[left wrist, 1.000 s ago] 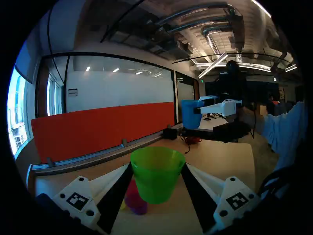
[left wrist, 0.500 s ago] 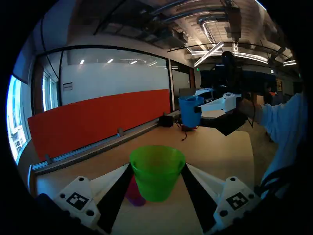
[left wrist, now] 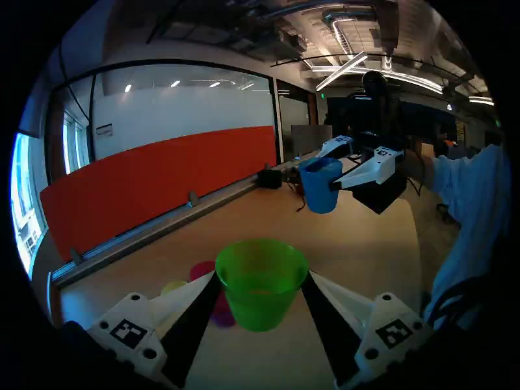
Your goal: Pour water
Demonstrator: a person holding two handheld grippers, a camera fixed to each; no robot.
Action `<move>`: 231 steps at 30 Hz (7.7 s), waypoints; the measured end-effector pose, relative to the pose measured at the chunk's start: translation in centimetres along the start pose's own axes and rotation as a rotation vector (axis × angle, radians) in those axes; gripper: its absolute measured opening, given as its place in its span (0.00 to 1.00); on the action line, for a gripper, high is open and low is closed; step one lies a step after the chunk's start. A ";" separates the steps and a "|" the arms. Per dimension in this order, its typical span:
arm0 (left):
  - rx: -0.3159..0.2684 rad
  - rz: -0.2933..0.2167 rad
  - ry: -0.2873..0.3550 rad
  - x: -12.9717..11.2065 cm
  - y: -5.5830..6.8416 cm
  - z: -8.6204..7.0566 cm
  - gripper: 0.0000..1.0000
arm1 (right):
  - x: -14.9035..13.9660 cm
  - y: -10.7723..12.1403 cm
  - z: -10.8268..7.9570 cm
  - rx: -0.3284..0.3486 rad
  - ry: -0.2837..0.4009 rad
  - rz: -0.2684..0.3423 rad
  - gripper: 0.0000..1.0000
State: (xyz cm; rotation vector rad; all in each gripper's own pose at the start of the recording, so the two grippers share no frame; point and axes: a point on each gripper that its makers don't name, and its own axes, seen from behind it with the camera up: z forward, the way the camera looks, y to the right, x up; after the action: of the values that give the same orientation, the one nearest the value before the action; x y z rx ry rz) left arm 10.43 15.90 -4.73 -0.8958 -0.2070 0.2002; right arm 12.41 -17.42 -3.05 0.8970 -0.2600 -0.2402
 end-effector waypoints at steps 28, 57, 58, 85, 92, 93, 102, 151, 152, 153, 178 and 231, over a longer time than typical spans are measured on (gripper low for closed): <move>-0.114 0.003 -0.215 -8.5 2.6 2.8 0.86 | -9.5 -1.9 3.0 0.111 -0.187 -0.006 0.91; -0.174 -0.040 -0.315 -14.8 2.7 6.4 0.86 | -15.8 -2.9 6.2 0.163 -0.289 -0.025 0.91; -0.174 -0.039 -0.317 -14.9 2.7 6.4 0.86 | -15.9 -3.0 6.2 0.163 -0.290 -0.025 0.91; -0.179 -0.039 -0.318 -16.1 3.2 6.2 0.87 | -17.6 -4.6 7.5 0.190 -0.314 -0.033 0.91; -0.161 -0.054 -0.346 -16.9 2.9 6.0 0.97 | -18.2 -4.9 7.8 0.196 -0.321 -0.037 0.91; -0.159 -0.056 -0.347 -16.9 2.8 6.0 0.97 | -18.2 -5.0 7.9 0.196 -0.321 -0.038 0.91; -0.147 -0.060 -0.345 -16.9 2.4 4.9 0.97 | -19.0 -5.3 8.5 0.199 -0.324 -0.043 0.91; 0.111 -0.129 -0.171 -14.2 0.7 -1.5 0.97 | -19.5 -3.2 0.0 -0.070 -0.246 0.089 1.00; 0.134 -0.138 -0.161 -14.1 0.3 -1.8 0.97 | -19.4 -2.9 -0.3 -0.090 -0.236 0.099 1.00; 0.154 -0.146 -0.152 -14.1 0.0 -2.1 0.97 | -19.3 -2.6 -0.6 -0.108 -0.227 0.108 1.00; 0.608 -0.140 0.113 -10.0 -6.7 -7.2 0.97 | -11.1 6.2 -5.0 -0.614 0.133 0.195 1.00; 0.926 -0.153 0.255 -9.1 -12.7 -9.5 0.97 | -7.6 9.5 -10.9 -0.986 0.381 0.198 0.99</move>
State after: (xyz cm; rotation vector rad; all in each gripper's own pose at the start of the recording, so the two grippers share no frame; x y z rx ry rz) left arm 5.26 -1.35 -1.33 0.0214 0.0641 0.0222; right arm 9.71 -1.33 -2.97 -0.0728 0.1338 0.0082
